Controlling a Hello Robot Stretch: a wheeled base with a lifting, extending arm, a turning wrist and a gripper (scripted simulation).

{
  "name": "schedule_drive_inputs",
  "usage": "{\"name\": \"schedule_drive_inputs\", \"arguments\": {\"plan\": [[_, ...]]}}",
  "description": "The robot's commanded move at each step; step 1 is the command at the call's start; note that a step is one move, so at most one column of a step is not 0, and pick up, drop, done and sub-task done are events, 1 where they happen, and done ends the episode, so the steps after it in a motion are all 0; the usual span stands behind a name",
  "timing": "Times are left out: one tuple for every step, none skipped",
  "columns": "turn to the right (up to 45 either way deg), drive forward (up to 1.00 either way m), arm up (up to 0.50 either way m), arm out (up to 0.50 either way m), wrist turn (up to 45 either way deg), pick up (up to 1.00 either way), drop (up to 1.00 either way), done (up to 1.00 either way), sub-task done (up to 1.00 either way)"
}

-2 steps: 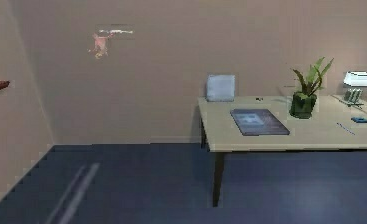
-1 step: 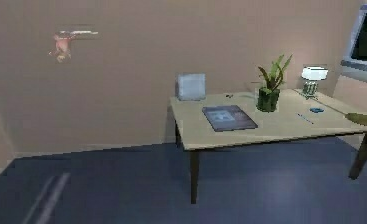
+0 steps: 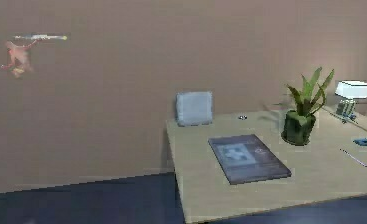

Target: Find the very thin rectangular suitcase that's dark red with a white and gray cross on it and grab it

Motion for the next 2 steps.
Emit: {"name": "schedule_drive_inputs", "arguments": {"plan": [[-45.0,0.00,0.00,0.00,0.0,0.00,0.00,0.00,0.00],[-21.0,0.00,0.00,0.00,0.0,0.00,0.00,0.00,0.00]]}}
